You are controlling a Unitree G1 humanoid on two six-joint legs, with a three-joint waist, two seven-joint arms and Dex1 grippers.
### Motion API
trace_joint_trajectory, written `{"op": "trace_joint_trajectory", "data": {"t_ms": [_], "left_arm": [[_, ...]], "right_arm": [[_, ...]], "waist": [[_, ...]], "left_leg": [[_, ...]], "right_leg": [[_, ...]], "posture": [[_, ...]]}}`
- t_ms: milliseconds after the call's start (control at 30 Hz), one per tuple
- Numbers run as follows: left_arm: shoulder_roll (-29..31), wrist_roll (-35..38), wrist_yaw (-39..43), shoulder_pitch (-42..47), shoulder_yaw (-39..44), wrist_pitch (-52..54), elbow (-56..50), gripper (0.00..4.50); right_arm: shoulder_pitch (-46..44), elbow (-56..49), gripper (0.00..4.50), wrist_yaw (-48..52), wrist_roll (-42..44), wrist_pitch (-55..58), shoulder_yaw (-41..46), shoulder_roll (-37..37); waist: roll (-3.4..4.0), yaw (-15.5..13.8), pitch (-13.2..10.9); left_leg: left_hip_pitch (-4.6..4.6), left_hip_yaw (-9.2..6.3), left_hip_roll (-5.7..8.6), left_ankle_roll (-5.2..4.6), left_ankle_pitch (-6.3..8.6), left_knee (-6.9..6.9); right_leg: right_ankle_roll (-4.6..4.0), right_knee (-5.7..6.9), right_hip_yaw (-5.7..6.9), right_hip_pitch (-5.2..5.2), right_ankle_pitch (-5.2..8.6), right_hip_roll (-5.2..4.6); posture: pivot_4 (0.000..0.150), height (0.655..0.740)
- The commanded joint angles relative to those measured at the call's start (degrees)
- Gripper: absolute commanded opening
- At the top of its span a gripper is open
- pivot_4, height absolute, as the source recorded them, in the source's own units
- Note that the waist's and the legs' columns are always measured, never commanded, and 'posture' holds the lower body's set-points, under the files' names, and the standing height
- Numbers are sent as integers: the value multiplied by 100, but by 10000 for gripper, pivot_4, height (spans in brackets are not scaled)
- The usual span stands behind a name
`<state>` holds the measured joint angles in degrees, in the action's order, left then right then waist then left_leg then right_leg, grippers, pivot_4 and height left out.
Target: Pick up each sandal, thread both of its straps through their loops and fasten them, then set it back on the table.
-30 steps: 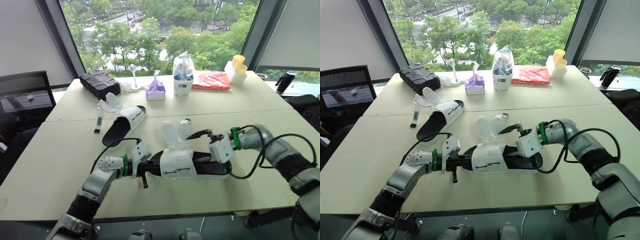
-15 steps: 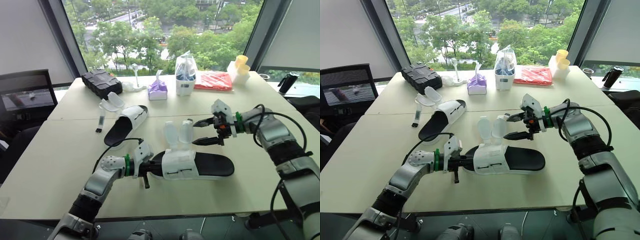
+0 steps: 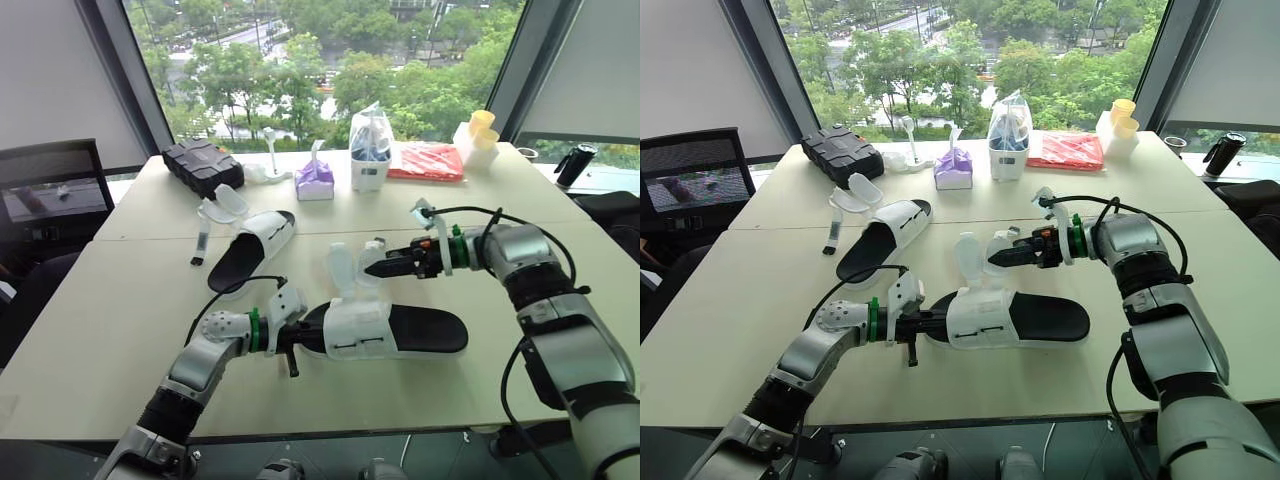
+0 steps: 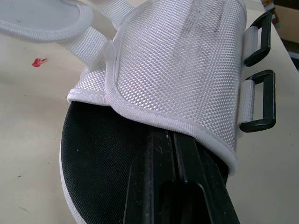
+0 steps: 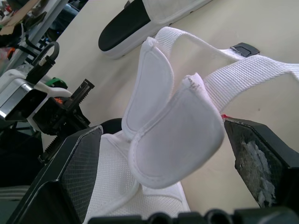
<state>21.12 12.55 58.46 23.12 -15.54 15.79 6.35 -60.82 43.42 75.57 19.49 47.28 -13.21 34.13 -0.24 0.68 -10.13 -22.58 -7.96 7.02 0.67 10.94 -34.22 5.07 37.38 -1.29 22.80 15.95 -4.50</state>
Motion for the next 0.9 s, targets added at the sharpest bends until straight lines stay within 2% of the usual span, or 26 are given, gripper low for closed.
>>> {"op": "trace_joint_trajectory", "data": {"t_ms": [33, 267, 400, 733, 833, 900], "left_arm": [[38, -160, -37, -108, -165, 139, 87, 0], [27, -154, -50, -98, -159, 154, 92, 0], [3, -116, -88, -143, -133, 204, 34, 0], [-15, -124, -147, -255, -170, 214, -76, 0], [-22, -121, -150, -262, -171, 209, -74, 0], [-26, -121, -149, -263, -173, 204, -68, 0]], "right_arm": [[-218, 115, 44577, -142, 30, 115, 320, -186], [-392, 670, 44577, -557, -2, -15, 761, -642], [-760, 1531, 44577, -1165, 143, -29, 1361, -1034], [-1305, 2343, 44577, -1696, 217, -150, 2276, -1202], [-1397, 2384, 35963, -1720, 214, -134, 2412, -1228], [-1434, 2399, 25814, -1730, 202, -135, 2479, -1235]], "waist": [[0, 6, 0], [0, 6, 0], [1, 18, 1], [2, 14, 1], [2, 15, 1], [2, 14, 1]], "left_leg": [[0, 0, 0, 0, 0, 0], [0, 0, 0, 0, 0, 0], [1, 0, 1, 0, 0, 1], [1, 0, 4, -1, 0, 2], [0, 0, 4, -1, 0, 2], [0, 0, 4, -1, 0, 2]], "right_leg": [[1, 0, 0, 0, -1, 0], [3, 1, 0, 1, -2, 1], [7, 2, -2, 2, -5, 2], [7, 2, -3, 3, -5, 1], [7, 2, -3, 3, -5, 1], [7, 1, -3, 3, -5, 1]], "posture": [[1500, 7400], [1500, 7400], [1500, 7400], [1500, 7400], [1500, 7400], [1500, 7400]]}}
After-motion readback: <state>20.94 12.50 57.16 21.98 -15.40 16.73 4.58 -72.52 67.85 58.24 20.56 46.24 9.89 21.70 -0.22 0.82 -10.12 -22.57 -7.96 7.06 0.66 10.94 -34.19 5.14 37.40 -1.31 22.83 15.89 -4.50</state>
